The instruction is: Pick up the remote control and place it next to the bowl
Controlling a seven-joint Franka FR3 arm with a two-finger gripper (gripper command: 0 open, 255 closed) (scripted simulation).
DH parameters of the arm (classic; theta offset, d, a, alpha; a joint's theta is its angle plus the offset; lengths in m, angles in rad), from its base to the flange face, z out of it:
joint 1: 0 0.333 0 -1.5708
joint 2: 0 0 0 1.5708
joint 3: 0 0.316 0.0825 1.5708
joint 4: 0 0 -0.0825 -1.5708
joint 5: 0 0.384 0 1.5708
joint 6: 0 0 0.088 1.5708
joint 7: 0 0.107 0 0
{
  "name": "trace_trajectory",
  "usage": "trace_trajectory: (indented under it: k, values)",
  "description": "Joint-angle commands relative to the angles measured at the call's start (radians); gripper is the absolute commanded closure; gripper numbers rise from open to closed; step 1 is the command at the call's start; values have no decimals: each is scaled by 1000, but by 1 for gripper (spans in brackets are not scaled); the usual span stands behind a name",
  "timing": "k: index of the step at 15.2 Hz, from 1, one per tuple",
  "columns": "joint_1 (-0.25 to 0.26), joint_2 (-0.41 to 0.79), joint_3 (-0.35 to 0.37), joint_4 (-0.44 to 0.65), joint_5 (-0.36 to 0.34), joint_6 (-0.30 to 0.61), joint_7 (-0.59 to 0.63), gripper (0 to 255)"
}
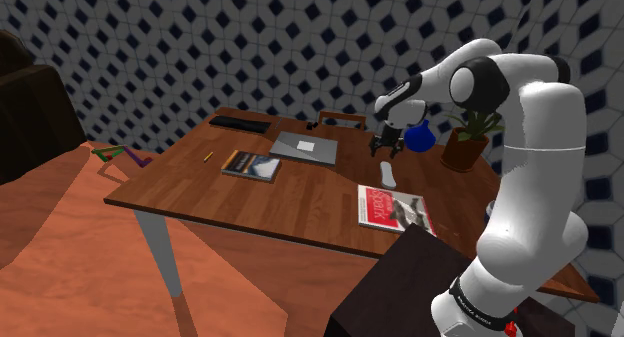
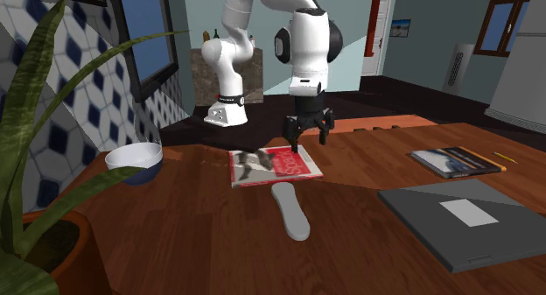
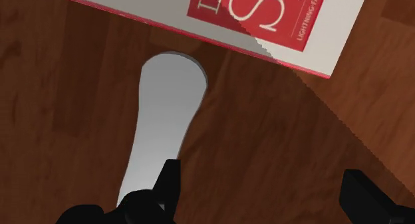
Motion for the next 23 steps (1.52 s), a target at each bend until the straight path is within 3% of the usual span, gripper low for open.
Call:
trace_trajectory:
  k: [1, 10, 23]
  values:
    - [-30, 72, 0, 63, 23, -4, -2, 0]
    - [-156, 340, 3, 305, 91, -20, 21, 0]
    - [-171, 415, 25, 326, 112, 34, 11, 0]
